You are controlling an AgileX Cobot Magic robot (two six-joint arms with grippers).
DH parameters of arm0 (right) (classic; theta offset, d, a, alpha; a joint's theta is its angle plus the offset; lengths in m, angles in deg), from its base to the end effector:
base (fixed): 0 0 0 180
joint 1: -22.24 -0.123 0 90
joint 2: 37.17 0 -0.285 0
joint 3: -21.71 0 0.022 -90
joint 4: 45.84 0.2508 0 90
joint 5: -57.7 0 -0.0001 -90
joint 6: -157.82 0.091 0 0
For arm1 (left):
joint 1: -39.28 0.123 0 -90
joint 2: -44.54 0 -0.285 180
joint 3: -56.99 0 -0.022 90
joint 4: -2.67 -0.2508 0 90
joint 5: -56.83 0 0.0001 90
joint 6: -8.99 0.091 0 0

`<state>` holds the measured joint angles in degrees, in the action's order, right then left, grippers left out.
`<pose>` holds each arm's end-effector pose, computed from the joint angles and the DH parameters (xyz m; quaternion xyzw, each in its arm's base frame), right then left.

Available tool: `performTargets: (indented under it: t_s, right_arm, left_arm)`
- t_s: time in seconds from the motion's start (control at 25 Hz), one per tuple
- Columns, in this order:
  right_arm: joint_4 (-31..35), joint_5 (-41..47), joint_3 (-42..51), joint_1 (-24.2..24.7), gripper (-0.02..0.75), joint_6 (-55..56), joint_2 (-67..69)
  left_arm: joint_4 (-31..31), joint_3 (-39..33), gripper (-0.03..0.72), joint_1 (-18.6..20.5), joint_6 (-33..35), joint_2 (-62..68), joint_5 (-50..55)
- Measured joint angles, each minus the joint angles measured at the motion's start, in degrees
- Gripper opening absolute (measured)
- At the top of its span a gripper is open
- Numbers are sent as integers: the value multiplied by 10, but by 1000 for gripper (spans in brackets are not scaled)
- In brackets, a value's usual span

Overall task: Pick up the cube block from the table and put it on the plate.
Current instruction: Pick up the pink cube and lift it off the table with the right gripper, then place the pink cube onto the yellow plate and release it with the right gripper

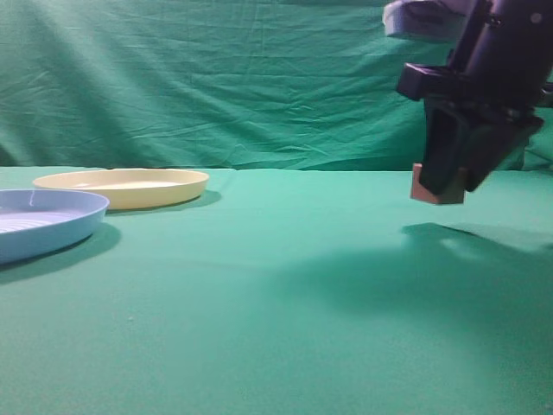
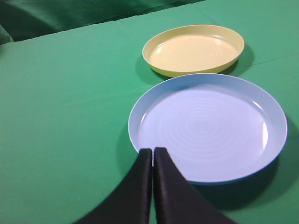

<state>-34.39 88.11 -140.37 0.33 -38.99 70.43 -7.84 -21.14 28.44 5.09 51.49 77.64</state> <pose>0.3126 0.1356 0.1845 -0.2532 0.9425 0.0765 0.2043 0.0527 -0.0041 0.1764 0.0967 0.7903 -0.0001 0.6050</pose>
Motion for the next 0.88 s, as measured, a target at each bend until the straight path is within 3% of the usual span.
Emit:
performTargets:
  t_s: [0.2,0.44,0.68,0.88]
  right_arm:
    - [-1,-6,-124,-65,230,0,15]
    - [0,17,-346,-141,230,0,132]
    - [0,61,-526,-182,230,0,274]
    - [0,48,-596,-203,230,-12,363]
  left_arm:
    - [0,0,0,0,0,0,0]
    - [0,0,0,0,0,0,0]
    - [0,0,0,0,0,0,0]
    - [0,0,0,0,0,0,0]
